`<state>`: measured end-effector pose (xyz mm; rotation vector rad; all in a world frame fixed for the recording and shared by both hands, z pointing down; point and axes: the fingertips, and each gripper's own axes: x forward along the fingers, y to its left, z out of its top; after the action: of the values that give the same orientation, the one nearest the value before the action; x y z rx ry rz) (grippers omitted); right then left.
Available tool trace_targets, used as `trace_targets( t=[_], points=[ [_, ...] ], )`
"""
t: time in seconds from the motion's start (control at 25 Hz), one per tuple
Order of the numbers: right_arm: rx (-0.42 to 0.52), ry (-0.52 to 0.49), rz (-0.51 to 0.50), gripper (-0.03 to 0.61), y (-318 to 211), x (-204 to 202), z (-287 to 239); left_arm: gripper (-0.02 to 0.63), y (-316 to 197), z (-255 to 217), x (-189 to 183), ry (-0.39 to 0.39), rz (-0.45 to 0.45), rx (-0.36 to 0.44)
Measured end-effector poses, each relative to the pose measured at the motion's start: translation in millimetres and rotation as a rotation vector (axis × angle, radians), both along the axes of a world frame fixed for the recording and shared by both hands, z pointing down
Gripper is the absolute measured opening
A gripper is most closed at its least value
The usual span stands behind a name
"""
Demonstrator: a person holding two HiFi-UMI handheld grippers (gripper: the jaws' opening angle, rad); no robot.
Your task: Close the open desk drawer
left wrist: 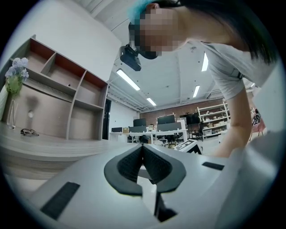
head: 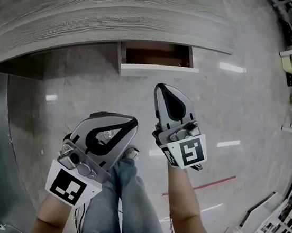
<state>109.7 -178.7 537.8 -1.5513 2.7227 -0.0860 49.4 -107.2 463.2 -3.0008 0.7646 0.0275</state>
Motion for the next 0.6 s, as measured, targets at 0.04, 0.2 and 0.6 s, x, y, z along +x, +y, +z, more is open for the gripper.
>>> trace_targets(
  t=[0.04, 0.2, 0.6],
  points=[
    [-0.007, 0.001, 0.003, 0.009, -2.9, 1.0, 4.0, 0.011, -1.5, 1.5, -1.1, 0.002, -0.004, -0.003],
    [-0.03, 0.011, 0.017, 0.009, -14.4, 4.8, 16.5, 0.011, -7.3, 5.4, -4.8, -0.002, -0.01, -0.007],
    [-0.049, 0.011, 0.047, 0.008, -35.8, 3.7, 28.4, 0.011, -24.1, 11.9, -17.5, -0.002, -0.031, -0.019]
  ],
)
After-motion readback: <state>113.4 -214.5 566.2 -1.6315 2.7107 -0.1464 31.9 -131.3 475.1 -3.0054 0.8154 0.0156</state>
